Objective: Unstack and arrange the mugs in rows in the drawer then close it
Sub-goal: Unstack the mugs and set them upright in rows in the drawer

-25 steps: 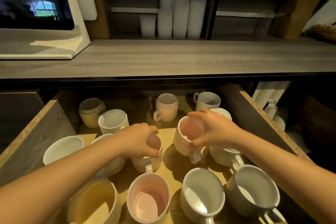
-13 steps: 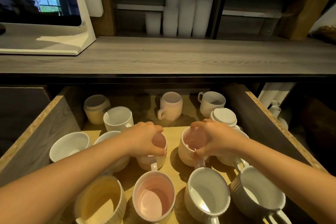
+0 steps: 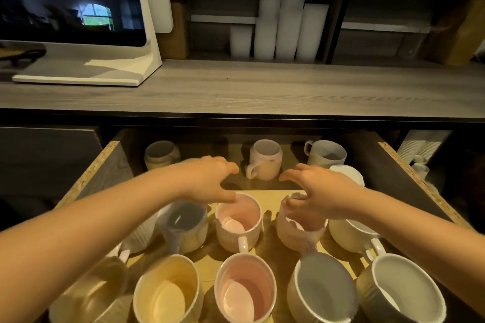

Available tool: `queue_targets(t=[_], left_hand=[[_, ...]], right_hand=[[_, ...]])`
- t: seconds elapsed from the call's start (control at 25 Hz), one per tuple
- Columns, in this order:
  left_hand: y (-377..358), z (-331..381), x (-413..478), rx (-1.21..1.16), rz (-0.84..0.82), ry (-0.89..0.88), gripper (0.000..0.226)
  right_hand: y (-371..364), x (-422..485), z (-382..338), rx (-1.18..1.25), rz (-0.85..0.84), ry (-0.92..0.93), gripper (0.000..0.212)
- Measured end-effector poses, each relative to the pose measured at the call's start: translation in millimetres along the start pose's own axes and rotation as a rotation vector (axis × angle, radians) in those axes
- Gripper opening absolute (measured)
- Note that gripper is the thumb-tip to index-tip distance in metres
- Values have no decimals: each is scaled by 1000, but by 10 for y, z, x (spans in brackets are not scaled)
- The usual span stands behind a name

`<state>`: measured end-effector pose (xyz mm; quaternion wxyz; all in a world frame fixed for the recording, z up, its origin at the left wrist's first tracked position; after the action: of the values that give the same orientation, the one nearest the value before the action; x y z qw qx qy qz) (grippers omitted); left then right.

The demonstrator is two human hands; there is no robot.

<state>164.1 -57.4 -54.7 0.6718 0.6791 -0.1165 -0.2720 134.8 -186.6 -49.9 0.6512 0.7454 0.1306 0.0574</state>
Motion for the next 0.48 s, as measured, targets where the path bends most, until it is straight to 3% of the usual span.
queue_targets(t=[0.12, 0.28, 0.48], left_hand=[[100, -345, -104, 5, 10, 87, 67], [38, -784, -194, -48, -23, 170, 70], [-149, -1096, -291, -127, 51, 301, 75]], right_hand=[[150, 180, -342, -39, 31, 100, 46], [113, 576, -696, -58, 15, 147, 53], [-190, 1065, -1034, 10, -58, 196, 54]])
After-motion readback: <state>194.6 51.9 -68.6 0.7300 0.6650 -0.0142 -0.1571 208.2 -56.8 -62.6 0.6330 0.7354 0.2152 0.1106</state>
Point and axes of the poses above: each hand's wrist, its own x-axis towards the middle knuckle, its own y-axis out of the back of the hand, z = x × y, the point moved 10 cm from there along x, towards the middle knuckle, and after that the axes turned 3 degrees about x, right-handed, at the moved point
